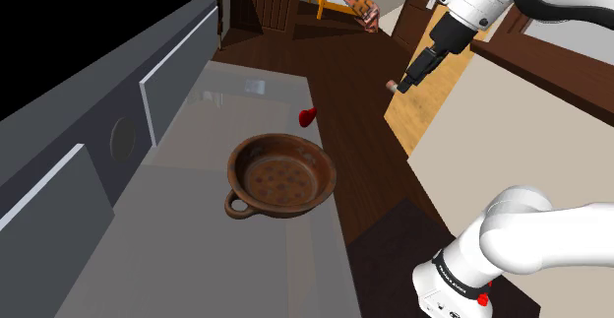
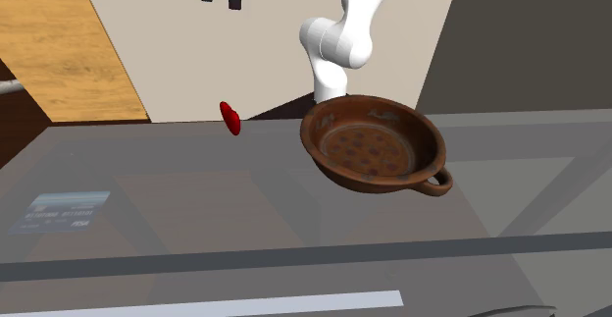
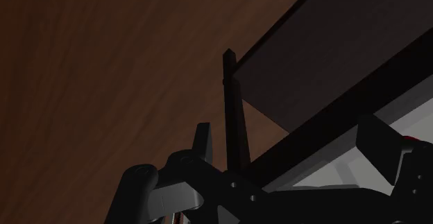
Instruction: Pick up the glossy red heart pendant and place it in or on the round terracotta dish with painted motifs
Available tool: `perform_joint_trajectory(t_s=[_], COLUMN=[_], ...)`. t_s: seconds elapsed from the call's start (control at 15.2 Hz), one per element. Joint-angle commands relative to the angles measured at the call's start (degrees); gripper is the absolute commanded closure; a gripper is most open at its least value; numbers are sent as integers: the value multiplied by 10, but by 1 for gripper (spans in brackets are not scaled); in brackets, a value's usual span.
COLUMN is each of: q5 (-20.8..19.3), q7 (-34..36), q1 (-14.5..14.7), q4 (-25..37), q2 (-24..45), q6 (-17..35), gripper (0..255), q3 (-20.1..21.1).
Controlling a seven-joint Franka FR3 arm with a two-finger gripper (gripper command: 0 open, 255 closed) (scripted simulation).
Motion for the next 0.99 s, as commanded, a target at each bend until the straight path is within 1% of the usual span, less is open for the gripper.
perform_joint_trajectory(t_s=[0.0,0.26,0.53,0.92], q5=[0,20,33,30], q7=[0,72,145,257], q1=[0,1,-1,-8], q4=[0,24,61,139], q2=[0,54,120,238], q6=[0,12,23,34], gripper=[0,0,0,0], q3=[0,55,109,185])
